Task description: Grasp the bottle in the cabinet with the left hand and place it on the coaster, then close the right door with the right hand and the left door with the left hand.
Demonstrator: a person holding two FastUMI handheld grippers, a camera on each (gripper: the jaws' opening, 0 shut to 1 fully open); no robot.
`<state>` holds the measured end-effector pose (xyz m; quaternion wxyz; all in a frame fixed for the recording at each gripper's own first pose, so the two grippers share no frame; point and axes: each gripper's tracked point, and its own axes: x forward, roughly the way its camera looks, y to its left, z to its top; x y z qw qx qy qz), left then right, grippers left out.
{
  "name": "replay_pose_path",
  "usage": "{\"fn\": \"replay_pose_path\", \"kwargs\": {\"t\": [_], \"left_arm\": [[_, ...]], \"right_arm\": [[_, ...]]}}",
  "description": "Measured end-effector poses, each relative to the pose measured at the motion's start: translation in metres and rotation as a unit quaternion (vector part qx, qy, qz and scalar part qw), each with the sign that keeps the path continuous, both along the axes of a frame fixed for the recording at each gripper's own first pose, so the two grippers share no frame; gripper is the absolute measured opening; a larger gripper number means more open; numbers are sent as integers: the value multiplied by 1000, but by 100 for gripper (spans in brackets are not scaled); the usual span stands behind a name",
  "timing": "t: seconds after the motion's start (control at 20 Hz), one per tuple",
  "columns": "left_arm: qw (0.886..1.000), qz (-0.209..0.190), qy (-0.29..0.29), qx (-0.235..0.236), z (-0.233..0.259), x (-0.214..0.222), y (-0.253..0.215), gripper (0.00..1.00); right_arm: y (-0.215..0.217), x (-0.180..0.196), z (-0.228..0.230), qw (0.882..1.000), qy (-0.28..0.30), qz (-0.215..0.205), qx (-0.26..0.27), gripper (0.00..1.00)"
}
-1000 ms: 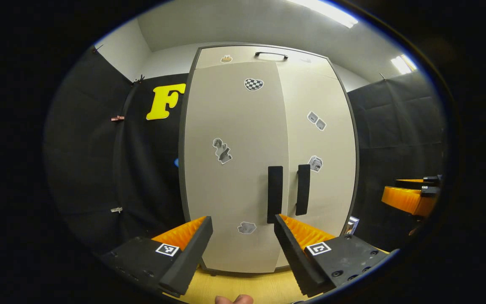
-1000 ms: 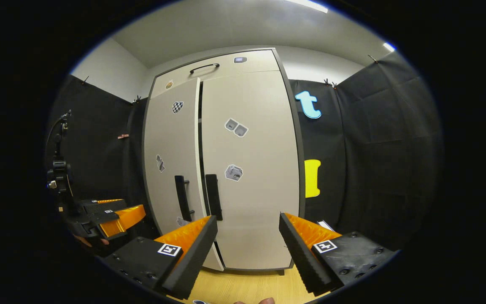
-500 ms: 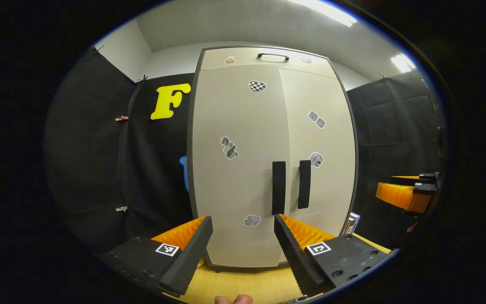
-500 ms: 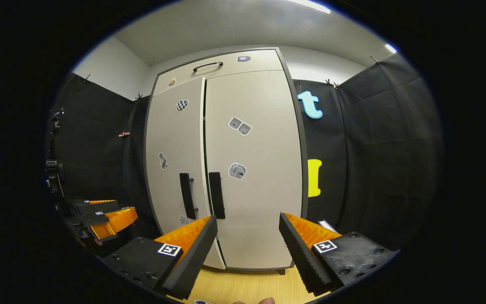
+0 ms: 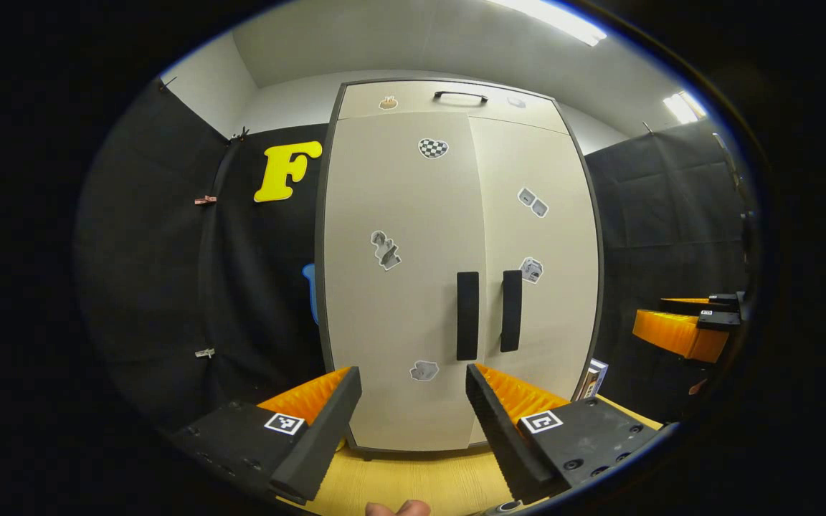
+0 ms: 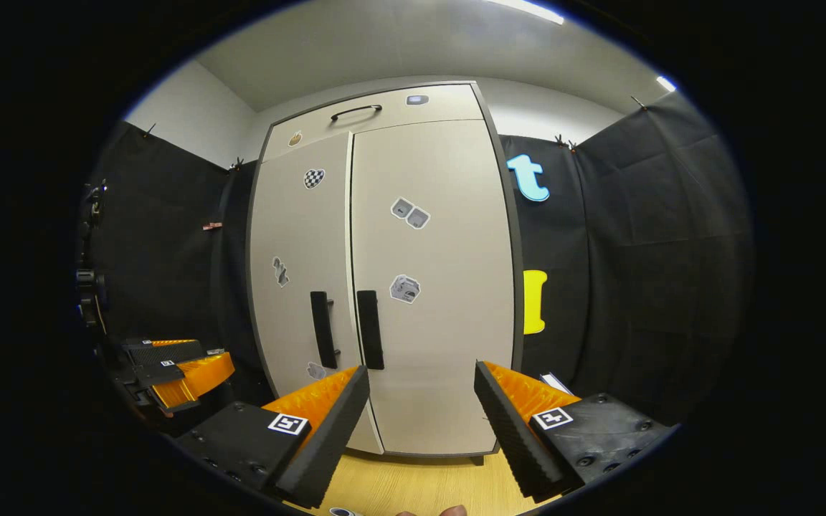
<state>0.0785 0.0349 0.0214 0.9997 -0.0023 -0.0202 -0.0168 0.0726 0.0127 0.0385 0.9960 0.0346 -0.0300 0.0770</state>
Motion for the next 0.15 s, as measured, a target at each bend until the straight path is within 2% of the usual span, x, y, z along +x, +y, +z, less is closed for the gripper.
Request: {"fn": "replay_pose_path", "kwargs": {"t": [0.15], "left_arm": [[1000,0,0,1,0,1,-1,94]], "right_arm": [[-3,-1,-1,1000,0,-2,1,97]]}}
